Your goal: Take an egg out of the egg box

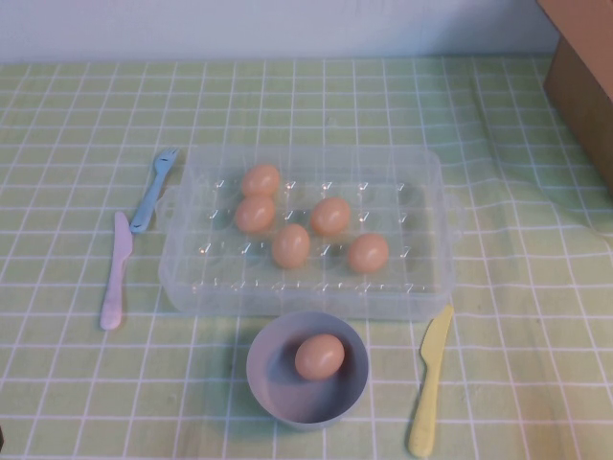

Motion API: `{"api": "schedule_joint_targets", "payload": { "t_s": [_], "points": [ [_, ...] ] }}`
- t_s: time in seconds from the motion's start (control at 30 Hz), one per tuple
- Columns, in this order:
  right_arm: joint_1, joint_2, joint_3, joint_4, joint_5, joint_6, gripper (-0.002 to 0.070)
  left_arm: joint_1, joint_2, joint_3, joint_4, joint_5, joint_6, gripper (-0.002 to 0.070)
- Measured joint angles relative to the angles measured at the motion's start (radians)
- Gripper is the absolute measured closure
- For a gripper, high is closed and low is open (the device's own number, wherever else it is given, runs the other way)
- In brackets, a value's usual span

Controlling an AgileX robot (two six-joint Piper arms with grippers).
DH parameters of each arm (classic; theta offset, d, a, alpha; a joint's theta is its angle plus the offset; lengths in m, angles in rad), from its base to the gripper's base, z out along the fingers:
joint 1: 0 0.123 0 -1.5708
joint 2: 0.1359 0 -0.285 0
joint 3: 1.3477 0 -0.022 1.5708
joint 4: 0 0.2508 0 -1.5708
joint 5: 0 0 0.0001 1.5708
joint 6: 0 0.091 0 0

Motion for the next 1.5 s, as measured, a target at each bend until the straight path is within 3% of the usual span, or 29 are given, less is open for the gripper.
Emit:
{"api": "schedule_joint_targets", "payload": {
  "t_s": [0.4,0.6,0.87,1.03,1.3,1.5],
  "points": [
    [0.000,0.000,-0.002,0.186,-0.006,0.000,0.0694,0.000,0.000,0.000,0.000,0.000,0.000,0.0678],
    [0.000,0.055,-0.157,0.152,0.236,0.000,0.0694,0.000,0.000,0.000,0.000,0.000,0.000,0.0678],
    [0.000,0.405,-0.446,-0.046,0.684,-0.013,0.0694,0.000,0.000,0.000,0.000,0.000,0.000,0.0678],
    [0.000,0.625,-0.584,-0.127,0.845,-0.056,0.0694,0.000,0.000,0.000,0.000,0.000,0.000,0.0678],
    [0.017,0.895,-0.745,-0.151,0.876,-0.140,0.0694,0.000,0.000,0.000,0.000,0.000,0.000,0.0678],
    [0.169,1.084,-0.866,-0.187,0.841,-0.157,0.0694,0.000,0.000,0.000,0.001,0.000,0.000,0.0678]
  ]
}}
